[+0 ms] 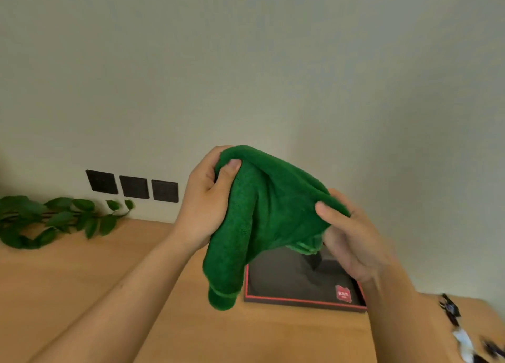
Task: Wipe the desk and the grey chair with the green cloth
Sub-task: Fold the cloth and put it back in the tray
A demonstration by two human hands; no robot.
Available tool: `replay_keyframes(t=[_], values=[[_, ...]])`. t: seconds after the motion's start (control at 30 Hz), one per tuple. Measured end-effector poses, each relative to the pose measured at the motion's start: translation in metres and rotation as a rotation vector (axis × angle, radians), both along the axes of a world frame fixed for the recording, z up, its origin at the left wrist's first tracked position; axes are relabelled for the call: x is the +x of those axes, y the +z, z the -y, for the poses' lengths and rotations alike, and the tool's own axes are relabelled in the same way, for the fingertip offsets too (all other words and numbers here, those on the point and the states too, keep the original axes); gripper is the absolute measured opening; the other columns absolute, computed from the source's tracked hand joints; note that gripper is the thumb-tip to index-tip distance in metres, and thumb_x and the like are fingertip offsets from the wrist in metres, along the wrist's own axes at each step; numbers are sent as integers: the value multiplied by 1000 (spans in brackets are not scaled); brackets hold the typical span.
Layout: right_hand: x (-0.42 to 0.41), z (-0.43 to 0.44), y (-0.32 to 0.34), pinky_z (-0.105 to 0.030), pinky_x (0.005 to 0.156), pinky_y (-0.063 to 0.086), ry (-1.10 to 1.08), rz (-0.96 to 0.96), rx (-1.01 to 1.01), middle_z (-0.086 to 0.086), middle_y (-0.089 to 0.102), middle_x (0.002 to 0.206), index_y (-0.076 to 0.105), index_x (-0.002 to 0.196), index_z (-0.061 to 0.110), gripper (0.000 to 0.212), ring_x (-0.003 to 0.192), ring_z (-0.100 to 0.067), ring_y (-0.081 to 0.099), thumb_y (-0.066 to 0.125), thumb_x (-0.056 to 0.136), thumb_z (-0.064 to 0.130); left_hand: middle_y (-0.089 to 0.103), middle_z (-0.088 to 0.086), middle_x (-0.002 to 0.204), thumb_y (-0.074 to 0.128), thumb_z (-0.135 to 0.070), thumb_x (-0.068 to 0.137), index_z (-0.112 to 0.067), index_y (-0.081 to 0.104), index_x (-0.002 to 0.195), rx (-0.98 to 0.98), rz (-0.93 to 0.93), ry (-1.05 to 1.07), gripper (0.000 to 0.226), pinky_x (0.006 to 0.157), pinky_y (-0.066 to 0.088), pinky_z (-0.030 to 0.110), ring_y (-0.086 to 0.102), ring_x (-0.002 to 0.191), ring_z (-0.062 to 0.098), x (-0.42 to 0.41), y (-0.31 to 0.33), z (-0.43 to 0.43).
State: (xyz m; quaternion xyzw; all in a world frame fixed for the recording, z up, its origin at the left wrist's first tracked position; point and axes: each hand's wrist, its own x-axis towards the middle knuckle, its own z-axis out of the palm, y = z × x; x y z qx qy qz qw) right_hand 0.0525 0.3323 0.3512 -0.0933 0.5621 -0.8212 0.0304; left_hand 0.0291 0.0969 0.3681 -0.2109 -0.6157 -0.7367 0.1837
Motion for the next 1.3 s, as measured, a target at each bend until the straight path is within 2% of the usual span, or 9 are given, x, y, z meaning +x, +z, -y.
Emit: replay_keyframes(t=[0.27, 0.47, 0.6, 0.7, 0.83, 0.93, 1.07, 1.23, 1.3], values=[[-38, -4, -33, -52, 94, 56, -276, 216, -256, -11, 70, 130, 63, 133, 17, 43, 118, -30, 68, 59, 96, 38, 76, -3, 100, 55, -45, 94, -29, 71, 102, 66, 281, -242, 24, 75, 56, 24, 72, 95, 13, -53, -24, -45], [-63, -7, -48, -42, 66, 63, -619, 151, -124, -6, 79, 107, 68, 112, 19, 23, 96, -25, 76, 55, 102, 35, 65, -29, 82, 41, -32, 95, -48, 55, 93, -293, 33, 88, 21, 62, 42, 6, 61, 74, -8, -97, -85, -52], [-79, -22, -76, -37, 66, 62, -726, 205, 14, -9, 78, 105, 67, 114, 10, 26, 96, -26, 76, 59, 101, 31, 66, -29, 80, 42, -30, 101, -41, 56, 92, -333, 219, 30, 20, 60, 44, 9, 63, 74, -6, -118, -135, -69], [-87, -38, -106, -30, 60, 60, -808, 295, 136, -1, 79, 92, 70, 104, 15, 18, 88, -21, 76, 64, 98, 31, 72, -16, 93, 43, -39, 101, -38, 66, 96, -278, 498, -106, 23, 78, 53, 29, 68, 85, 3, -123, -165, -77], [-103, -61, -140, -34, 61, 61, -789, 419, 157, -2, 80, 90, 73, 99, 18, 14, 85, -21, 77, 66, 97, 30, 74, -8, 114, 49, -48, 98, -39, 69, 114, -131, 788, -342, 28, 91, 55, 36, 70, 106, 11, -128, -193, -78], [-126, -73, -161, -37, 62, 61, -715, 521, 137, -4, 79, 90, 73, 99, 18, 11, 79, -19, 77, 63, 97, 22, 74, -5, 117, 50, -44, 98, -35, 71, 114, -24, 875, -353, 28, 78, 58, 24, 70, 106, 12, -136, -208, -87], [-150, -88, -186, -34, 56, 56, -641, 561, 196, -7, 71, 83, 67, 90, 17, 12, 71, -21, 70, 57, 91, 9, 75, 7, 116, 51, -37, 99, -20, 71, 116, 144, 1094, -335, 31, 74, 60, 36, 72, 104, 24, -153, -242, -106], [-150, -121, -219, -38, 55, 58, -458, 543, 173, -9, 78, 86, 72, 89, 17, 16, 74, -25, 76, 61, 77, 13, 68, 12, 128, 64, -42, 92, -22, 67, 124, 260, 1201, -596, 39, 92, 54, 52, 63, 120, 35, -160, -288, -108], [-163, -126, -237, -37, 58, 59, -415, 560, 220, -11, 78, 90, 72, 93, 19, 18, 78, -26, 76, 63, 78, 13, 71, 10, 124, 62, -42, 93, -25, 69, 121, 180, 1192, -521, 33, 92, 55, 48, 66, 117, 31, -169, -304, -112]])
